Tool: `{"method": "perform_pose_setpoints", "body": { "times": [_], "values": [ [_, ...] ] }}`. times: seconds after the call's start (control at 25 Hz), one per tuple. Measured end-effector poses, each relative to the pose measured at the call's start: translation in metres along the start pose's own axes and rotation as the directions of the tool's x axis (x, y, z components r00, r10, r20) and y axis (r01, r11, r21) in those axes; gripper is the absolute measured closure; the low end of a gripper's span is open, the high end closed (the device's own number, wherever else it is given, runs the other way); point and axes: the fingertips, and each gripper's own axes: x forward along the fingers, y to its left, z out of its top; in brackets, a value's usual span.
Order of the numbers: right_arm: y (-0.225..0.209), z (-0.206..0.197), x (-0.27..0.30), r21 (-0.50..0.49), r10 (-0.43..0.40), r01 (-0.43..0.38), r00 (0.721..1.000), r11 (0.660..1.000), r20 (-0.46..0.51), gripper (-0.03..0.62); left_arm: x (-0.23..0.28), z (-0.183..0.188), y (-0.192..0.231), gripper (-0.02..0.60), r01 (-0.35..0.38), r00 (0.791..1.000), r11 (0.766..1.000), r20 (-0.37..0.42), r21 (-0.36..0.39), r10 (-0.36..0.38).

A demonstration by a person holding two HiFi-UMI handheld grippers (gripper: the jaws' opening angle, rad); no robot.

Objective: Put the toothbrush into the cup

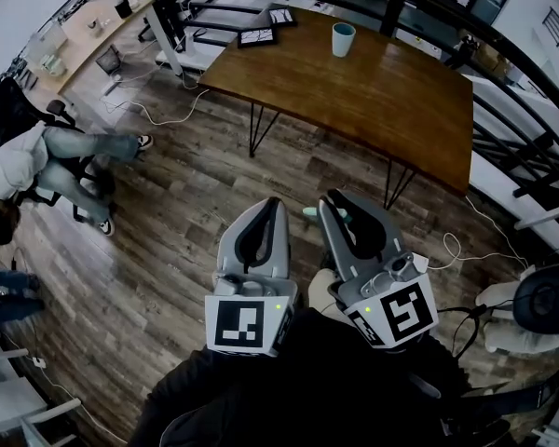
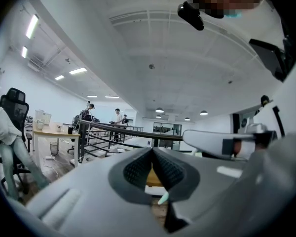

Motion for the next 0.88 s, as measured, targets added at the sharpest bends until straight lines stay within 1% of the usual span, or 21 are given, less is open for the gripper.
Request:
{"method": "perform_pose_setpoints", "body": {
  "times": [0.4,0.72,0.88],
  "values": [
    [-0.012,-0.009,0.04,0.004,0.025,-0.025,1.0,1.0,-0.014,0.549,0.029,-0.004,0.024,0.574,-0.007,1.0,1.0,-0.016,-0.01,0.007],
    [-0.033,-0.014,0.075,0.008,0.047,-0.047,0.998,0.999,-0.037,0.549,0.067,-0.003,0.041,0.574,-0.023,0.999,0.999,-0.032,-0.022,0.022],
    [-0.048,-0.013,0.093,0.015,0.051,-0.051,0.998,0.999,-0.025,0.549,0.088,0.0,0.047,0.574,-0.027,0.999,1.0,-0.032,-0.014,0.027]
  ]
}}
